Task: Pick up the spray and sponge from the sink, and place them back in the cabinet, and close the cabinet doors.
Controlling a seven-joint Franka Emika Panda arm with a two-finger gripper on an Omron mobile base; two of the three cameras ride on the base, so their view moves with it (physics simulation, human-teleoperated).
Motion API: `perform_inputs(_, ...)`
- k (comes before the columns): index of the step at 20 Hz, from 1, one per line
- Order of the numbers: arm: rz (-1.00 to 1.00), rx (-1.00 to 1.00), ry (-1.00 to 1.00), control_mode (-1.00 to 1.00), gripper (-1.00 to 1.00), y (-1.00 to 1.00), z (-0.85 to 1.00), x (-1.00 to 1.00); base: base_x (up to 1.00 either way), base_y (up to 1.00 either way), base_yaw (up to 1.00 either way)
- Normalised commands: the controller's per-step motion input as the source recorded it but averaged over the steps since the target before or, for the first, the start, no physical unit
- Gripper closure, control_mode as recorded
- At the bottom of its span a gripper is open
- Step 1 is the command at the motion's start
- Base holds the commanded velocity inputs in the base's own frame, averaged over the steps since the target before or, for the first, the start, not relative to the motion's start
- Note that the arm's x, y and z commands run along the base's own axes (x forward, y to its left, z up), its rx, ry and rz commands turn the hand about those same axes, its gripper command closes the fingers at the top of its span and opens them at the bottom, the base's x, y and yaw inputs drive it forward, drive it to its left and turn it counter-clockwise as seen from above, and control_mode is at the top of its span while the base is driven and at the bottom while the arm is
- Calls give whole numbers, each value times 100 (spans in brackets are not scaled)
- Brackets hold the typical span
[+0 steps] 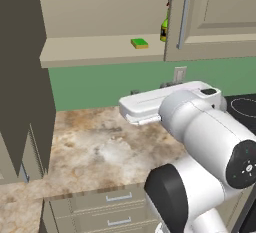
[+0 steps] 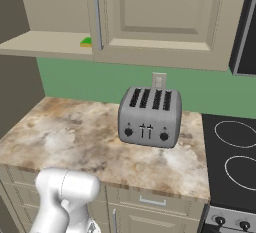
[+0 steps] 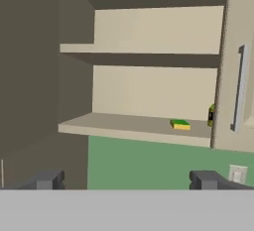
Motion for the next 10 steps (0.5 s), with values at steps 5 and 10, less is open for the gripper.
perform_inputs(5, 6, 0, 0, -100, -100, 17, -6, 0, 0, 0, 0)
perform_inputs(10, 8, 0, 0, -100, -100, 19, -5, -13, 0, 0, 0)
